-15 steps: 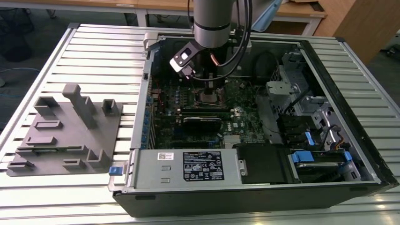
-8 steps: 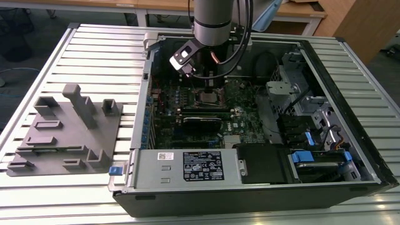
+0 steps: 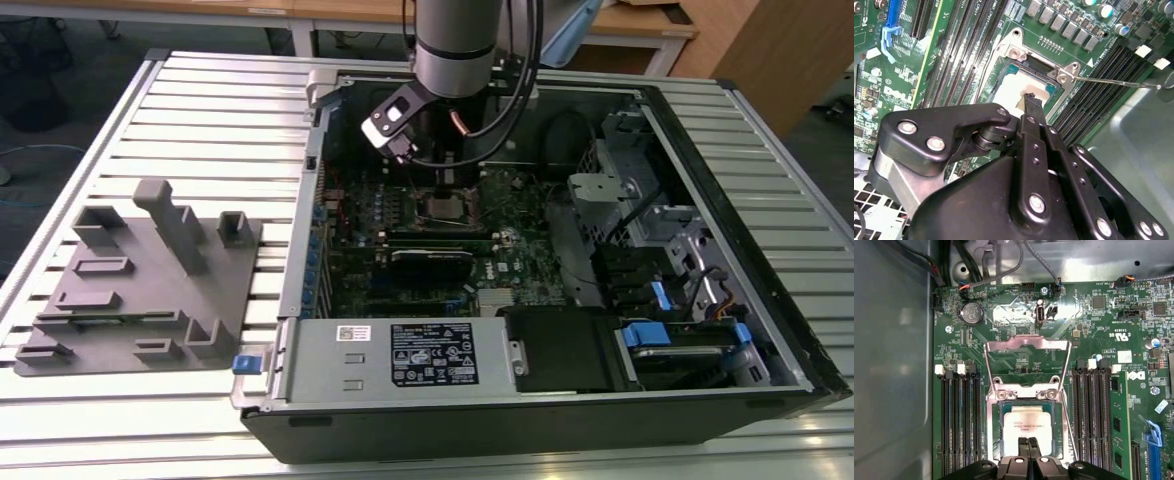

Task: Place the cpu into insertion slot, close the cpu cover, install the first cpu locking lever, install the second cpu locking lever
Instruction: 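Place the cpu into insertion slot, then close the cpu cover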

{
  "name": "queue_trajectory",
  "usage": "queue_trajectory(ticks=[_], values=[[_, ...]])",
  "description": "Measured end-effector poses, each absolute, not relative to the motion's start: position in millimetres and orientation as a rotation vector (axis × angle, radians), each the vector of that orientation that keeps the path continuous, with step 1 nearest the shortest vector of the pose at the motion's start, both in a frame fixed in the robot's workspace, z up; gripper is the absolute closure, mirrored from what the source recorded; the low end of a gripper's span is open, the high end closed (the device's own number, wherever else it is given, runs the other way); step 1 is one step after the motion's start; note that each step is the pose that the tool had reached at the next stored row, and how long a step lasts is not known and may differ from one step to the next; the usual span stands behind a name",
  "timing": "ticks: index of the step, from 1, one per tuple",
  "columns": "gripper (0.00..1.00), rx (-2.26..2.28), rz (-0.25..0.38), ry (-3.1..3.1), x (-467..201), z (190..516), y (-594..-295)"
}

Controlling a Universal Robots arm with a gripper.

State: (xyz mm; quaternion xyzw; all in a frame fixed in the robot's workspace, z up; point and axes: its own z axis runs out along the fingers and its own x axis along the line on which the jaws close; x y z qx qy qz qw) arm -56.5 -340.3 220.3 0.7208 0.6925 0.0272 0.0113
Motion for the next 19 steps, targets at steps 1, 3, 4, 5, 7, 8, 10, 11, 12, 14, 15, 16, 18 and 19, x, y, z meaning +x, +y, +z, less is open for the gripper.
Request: queue_trajectory(ticks=[1, 3, 4, 5, 7, 8, 10, 11, 12, 14, 15, 16, 18, 19], values=[[0.89, 2.249, 0.084, 2.160, -56.4, 220.3, -340.3], [0.89, 2.249, 0.085, 2.160, -54.5, 220.2, -340.3], [0.89, 2.249, 0.084, 2.160, -53.5, 220.2, -340.3], [0.89, 2.249, 0.084, 2.160, -52.7, 220.3, -340.3], [0.89, 2.249, 0.084, 2.160, -52.2, 220.4, -340.3], [0.89, 2.249, 0.084, 2.160, -52.2, 221.2, -340.3], [0.89, 2.249, 0.084, 2.160, -52.1, 224.0, -340.3], [0.89, 2.249, 0.084, 2.160, -52.1, 224.6, -340.3], [0.89, 2.249, 0.084, 2.160, -52.1, 224.6, -340.3], [0.89, 2.249, 0.085, 2.160, -52.1, 224.6, -340.3], [0.89, 2.249, 0.084, 2.160, -52.1, 226.7, -340.3], [0.89, 2.249, 0.084, 2.160, -52.1, 228.6, -340.3], [0.89, 2.249, 0.084, 2.160, -52.1, 228.6, -340.3], [0.89, 2.249, 0.084, 2.160, -52.1, 228.9, -340.3]])
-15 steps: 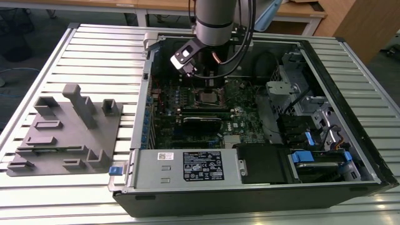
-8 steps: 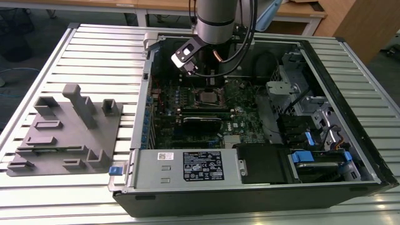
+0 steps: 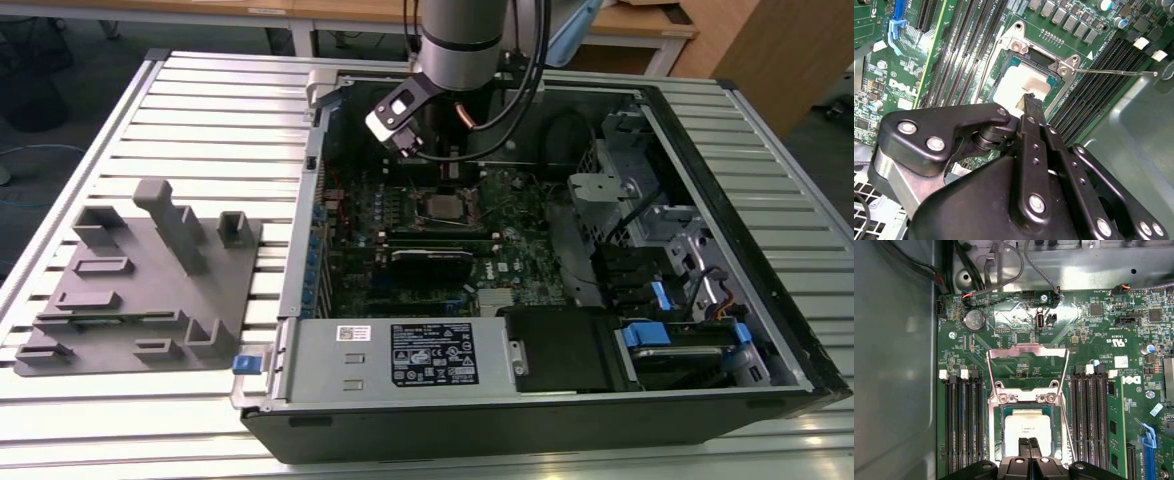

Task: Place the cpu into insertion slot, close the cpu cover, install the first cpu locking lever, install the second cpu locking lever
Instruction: 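Close the cpu cover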

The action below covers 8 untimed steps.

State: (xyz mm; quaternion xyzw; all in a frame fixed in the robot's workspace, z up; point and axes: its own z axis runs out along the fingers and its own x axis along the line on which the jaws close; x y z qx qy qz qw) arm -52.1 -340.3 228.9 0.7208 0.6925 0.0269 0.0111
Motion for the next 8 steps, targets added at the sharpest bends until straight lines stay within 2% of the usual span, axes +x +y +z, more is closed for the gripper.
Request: queue_trajectory(ticks=[8], values=[[0.89, 2.249, 0.085, 2.160, -52.1, 232.5, -340.3]])
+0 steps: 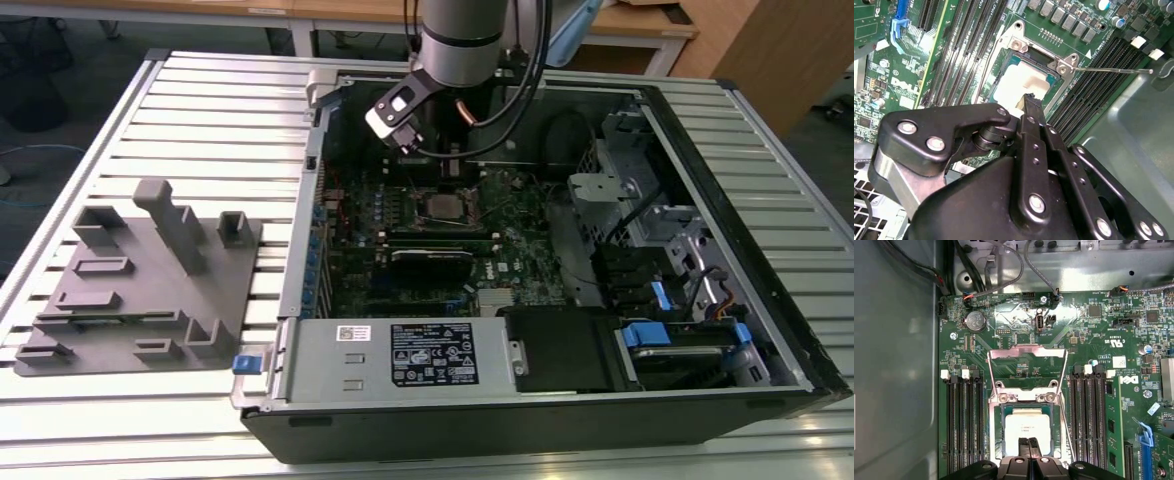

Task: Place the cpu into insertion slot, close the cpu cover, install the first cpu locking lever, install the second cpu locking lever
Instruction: 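Close the cpu cover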

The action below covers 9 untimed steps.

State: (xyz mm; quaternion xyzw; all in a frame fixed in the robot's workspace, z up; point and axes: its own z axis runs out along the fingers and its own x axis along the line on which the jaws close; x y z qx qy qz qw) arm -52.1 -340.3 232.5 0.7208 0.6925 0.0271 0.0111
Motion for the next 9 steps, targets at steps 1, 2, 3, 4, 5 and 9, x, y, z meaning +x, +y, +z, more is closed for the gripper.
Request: queue_trajectory(ticks=[1, 2, 3, 4, 5, 9], values=[[0.89, 2.249, 0.084, 2.160, -52.1, 232.5, -340.3], [0.89, 2.249, 0.084, 2.160, -52.1, 232.5, -340.3], [0.89, 2.249, 0.084, 2.160, -52.1, 232.6, -340.3], [0.89, 2.249, 0.084, 2.160, -52.1, 232.7, -340.3], [0.89, 2.249, 0.084, 2.160, -52.1, 233.0, -340.3], [0.89, 2.249, 0.084, 2.160, -52.1, 236.5, -340.3]])
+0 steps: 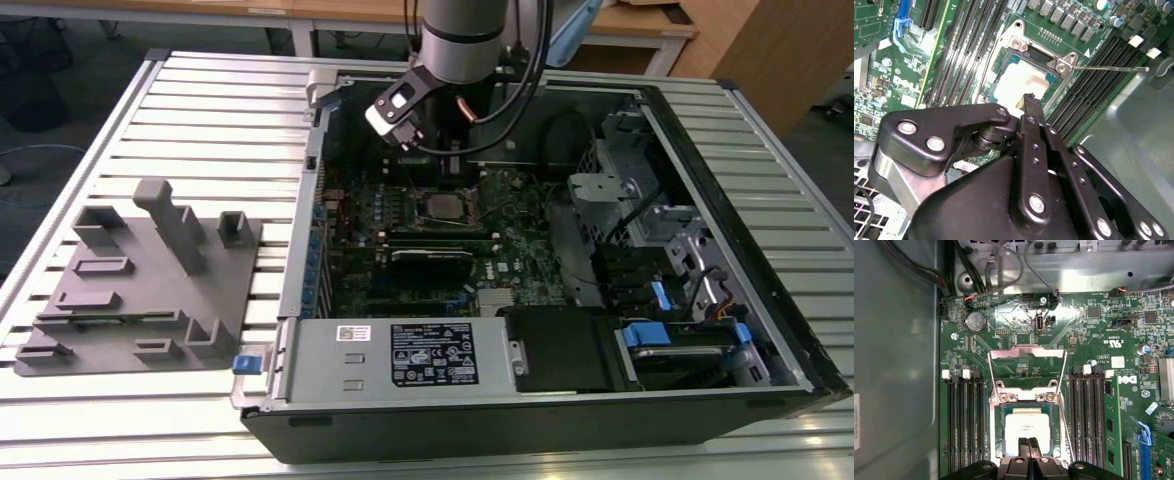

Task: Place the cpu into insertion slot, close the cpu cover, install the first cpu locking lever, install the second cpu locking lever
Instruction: 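Close the cpu cover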

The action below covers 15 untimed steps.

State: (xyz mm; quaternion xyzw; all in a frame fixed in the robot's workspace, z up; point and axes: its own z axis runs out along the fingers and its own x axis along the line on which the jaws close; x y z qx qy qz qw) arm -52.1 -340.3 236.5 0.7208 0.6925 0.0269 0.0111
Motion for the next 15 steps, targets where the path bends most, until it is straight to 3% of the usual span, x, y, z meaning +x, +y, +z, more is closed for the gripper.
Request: queue_trajectory(ticks=[15], values=[[0.89, 2.249, 0.084, 2.160, -52.1, 238.9, -340.3]])
